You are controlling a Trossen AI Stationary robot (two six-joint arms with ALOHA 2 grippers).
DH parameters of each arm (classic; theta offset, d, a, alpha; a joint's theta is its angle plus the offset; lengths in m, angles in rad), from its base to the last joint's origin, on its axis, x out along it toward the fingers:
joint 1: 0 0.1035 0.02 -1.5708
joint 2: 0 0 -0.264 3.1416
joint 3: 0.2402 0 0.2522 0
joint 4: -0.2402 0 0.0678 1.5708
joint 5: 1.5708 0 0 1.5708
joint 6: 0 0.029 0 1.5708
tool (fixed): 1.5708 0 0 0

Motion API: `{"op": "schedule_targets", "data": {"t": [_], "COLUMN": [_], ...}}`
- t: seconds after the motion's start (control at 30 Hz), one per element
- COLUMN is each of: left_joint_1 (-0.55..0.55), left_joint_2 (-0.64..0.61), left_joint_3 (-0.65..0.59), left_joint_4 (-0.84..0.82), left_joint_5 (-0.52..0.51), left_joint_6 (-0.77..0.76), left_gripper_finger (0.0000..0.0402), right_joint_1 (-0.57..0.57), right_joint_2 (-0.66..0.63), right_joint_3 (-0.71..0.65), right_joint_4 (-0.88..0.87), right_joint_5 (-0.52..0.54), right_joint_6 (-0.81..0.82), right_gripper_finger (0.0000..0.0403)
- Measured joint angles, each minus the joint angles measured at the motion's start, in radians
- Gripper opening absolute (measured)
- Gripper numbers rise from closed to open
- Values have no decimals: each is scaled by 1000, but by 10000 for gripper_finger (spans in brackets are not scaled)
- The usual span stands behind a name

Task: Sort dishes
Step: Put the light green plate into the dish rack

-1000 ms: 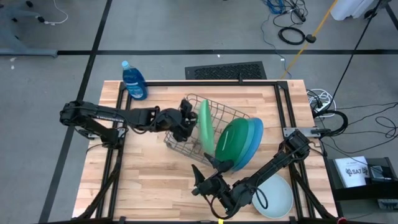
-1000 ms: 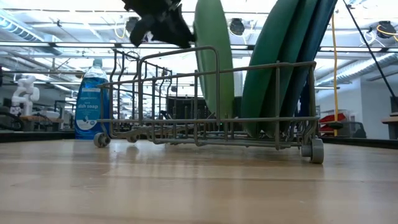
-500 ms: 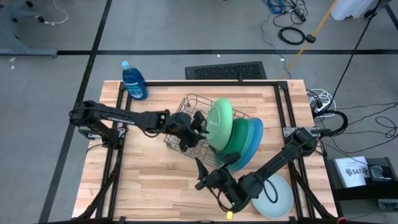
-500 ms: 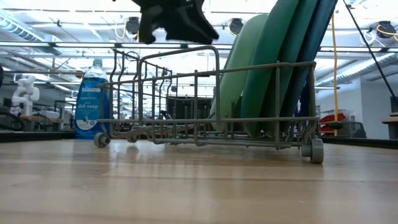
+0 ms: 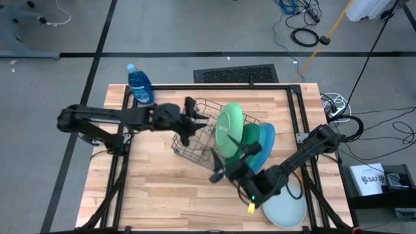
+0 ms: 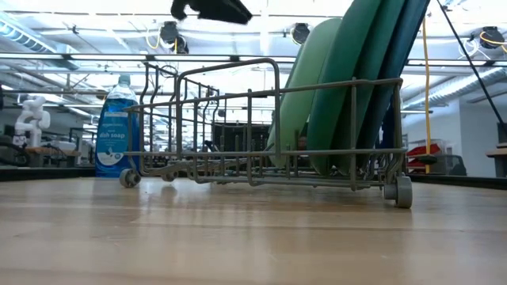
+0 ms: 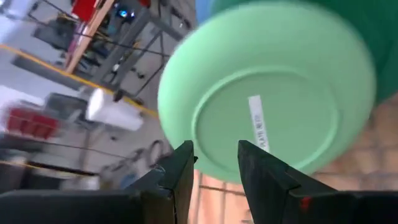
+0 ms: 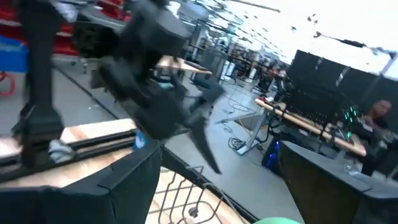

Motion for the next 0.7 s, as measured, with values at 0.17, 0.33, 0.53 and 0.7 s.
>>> {"op": "schedule_targets", "data": {"t": [0.17, 0.33, 0.53, 0.7], "left_joint_1": [53, 62, 62, 57], "left_joint_2": [-119, -234, -352, -401], "left_joint_3": [0, 0, 0, 0], "left_joint_4": [-62, -132, -260, -293], "left_joint_5": [203, 249, 251, 251], "left_joint_6": [-194, -321, -427, -501], "left_gripper_finger": [127, 127, 127, 127], "right_joint_1": [-50, -96, -96, -59], "right_joint_2": [-88, -225, -442, -582], "right_joint_3": [0, -6, -119, -313], "right_joint_4": [-82, -108, -123, -119], "right_joint_5": [0, 0, -1, 2], "right_joint_6": [87, 147, 186, 350], "right_gripper_finger": [312, 312, 312, 312]}}
